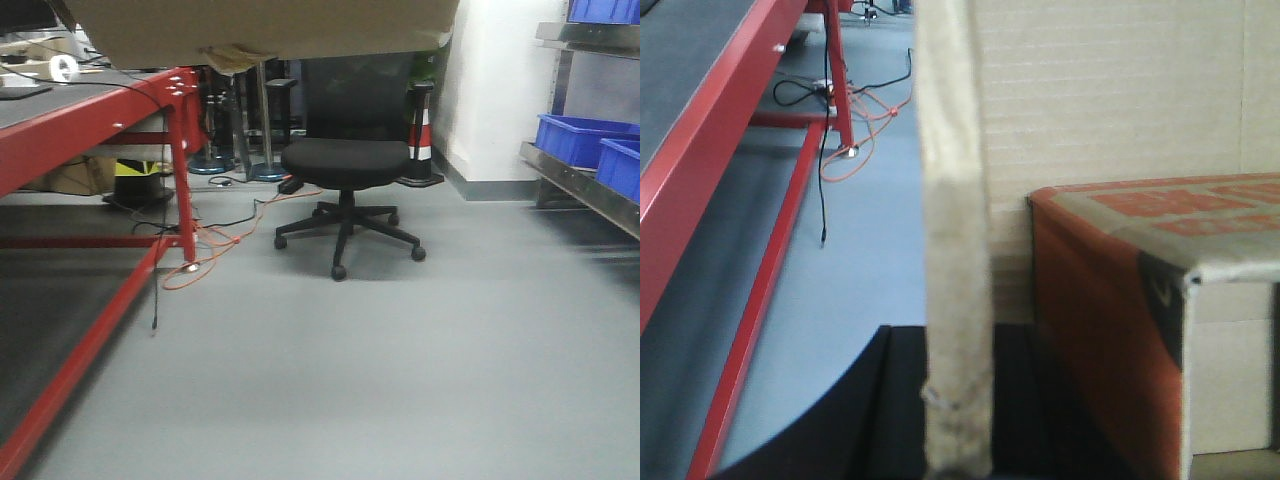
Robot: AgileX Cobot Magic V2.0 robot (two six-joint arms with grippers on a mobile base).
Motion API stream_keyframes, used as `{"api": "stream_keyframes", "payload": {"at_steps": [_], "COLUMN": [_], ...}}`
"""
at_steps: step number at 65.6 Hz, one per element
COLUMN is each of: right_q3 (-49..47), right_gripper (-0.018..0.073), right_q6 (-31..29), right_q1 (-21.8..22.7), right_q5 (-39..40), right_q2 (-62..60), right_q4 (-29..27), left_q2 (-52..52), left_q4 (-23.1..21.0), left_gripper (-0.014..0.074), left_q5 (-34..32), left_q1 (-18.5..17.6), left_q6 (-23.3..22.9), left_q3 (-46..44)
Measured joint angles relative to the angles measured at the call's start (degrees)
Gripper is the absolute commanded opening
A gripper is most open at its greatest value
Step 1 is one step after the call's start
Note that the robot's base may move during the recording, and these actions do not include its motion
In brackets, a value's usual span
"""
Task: Stack two boxes on right shelf middle
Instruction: 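Drive the base toward the metal shelf with blue bins, then lower the held boxes onto the middle shelf level above the bins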
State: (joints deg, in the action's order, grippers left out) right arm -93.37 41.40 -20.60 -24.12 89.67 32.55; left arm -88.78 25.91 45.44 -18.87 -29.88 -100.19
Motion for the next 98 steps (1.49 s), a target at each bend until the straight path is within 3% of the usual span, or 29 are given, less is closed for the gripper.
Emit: {"api": "stream_keyframes", "payload": {"at_steps": [98], "right_q3": [0.0], "right_gripper": [-0.0162], "right_q6": [0.0], "right_q1": [0.17], "right_q5": [1.32], "right_q2": [0.18], "right_q4": [0.36], "left_q2": [0.12], "left_q4": [0.2], "left_gripper": [-0.0111], "left_q5": [0.25], "left_q1": [0.12], "left_q6": [0.0], "left_q3": [0.0]}}
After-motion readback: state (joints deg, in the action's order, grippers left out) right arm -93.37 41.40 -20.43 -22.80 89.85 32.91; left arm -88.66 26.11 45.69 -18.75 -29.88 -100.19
